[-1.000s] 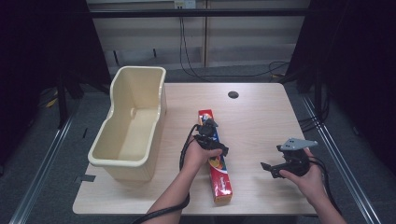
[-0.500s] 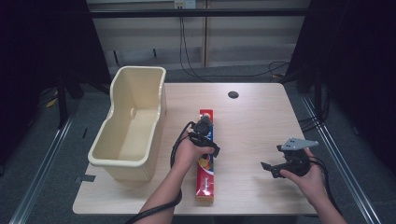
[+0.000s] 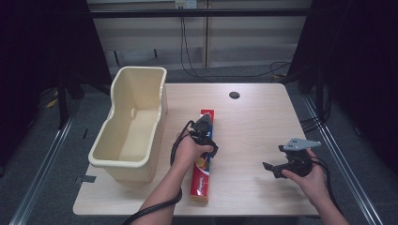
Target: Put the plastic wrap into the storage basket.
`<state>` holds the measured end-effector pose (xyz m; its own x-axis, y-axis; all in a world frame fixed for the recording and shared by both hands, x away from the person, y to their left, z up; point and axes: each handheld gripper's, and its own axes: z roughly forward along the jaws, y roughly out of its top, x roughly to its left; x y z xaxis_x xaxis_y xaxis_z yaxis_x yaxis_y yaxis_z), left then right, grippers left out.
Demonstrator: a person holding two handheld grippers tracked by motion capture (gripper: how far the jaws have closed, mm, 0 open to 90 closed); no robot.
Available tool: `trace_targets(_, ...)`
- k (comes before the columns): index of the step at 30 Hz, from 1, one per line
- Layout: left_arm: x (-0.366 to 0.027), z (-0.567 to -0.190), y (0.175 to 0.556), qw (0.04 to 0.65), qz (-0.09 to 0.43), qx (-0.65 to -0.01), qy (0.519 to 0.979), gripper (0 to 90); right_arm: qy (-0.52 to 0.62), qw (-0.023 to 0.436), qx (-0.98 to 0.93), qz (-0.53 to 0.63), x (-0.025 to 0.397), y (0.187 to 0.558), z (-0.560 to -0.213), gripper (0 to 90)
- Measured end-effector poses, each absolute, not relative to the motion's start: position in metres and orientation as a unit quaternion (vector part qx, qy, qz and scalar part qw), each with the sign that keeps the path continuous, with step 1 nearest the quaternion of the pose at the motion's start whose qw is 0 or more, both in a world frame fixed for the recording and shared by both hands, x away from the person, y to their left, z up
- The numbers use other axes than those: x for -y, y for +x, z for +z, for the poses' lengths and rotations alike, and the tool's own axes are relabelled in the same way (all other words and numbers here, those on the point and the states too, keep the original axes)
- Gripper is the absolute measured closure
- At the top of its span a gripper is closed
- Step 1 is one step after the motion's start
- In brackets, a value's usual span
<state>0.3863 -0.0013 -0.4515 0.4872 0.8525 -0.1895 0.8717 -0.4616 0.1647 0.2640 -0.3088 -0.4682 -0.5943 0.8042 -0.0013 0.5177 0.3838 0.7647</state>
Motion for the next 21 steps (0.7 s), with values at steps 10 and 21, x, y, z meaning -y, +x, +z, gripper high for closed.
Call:
trace_targets(10,-0.001,-0.442,0.389,0.087,-0.051,-0.495,0.863,39.7,0.408,0.19,-0.809,0.378,0.308,0.265,-0.468,4.7)
trace_targets(21,-0.004,-0.408,0.393,0.082,-0.065,-0.5,0.859,40.6,0.411,0.191,-0.805,0.383,0.31,0.264,-0.467,3.1)
